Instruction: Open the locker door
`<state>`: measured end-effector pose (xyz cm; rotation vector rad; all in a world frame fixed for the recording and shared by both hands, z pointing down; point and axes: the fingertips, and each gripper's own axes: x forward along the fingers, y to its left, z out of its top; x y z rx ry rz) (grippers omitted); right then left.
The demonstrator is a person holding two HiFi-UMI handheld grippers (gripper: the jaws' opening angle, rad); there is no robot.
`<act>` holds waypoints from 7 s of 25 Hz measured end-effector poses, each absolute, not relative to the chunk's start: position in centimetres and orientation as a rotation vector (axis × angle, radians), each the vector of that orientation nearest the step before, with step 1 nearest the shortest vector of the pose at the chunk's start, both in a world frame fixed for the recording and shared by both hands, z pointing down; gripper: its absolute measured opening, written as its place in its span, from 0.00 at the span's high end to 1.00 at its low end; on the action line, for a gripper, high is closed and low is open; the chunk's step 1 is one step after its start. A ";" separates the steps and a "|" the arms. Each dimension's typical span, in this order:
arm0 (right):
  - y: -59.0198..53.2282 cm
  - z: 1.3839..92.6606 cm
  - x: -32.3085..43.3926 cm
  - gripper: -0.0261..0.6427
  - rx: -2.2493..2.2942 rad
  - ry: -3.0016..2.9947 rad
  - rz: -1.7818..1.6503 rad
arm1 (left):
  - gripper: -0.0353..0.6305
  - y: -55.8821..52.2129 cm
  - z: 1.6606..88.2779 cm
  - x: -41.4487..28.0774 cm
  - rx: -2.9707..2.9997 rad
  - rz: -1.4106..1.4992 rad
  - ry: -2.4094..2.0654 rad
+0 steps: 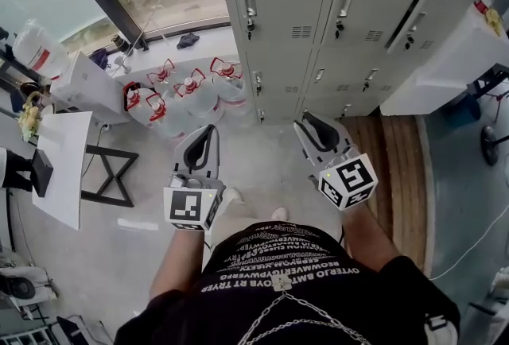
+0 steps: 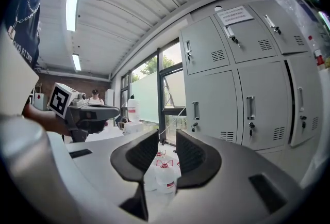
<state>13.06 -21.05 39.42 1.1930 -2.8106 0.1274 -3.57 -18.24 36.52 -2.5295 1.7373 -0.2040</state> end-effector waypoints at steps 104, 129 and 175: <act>-58.3 41.3 -2.8 0.74 1.386 -2.605 0.263 | 0.95 -50.3 40.6 -15.4 -2.744 -0.250 1.498; -51.0 41.4 0.3 0.78 1.607 -2.455 0.267 | 0.95 -44.7 40.9 -15.6 -2.853 -0.198 1.273; -37.5 41.3 16.6 0.81 1.347 -2.591 0.120 | 0.95 -37.9 38.8 7.6 -2.842 -0.239 1.190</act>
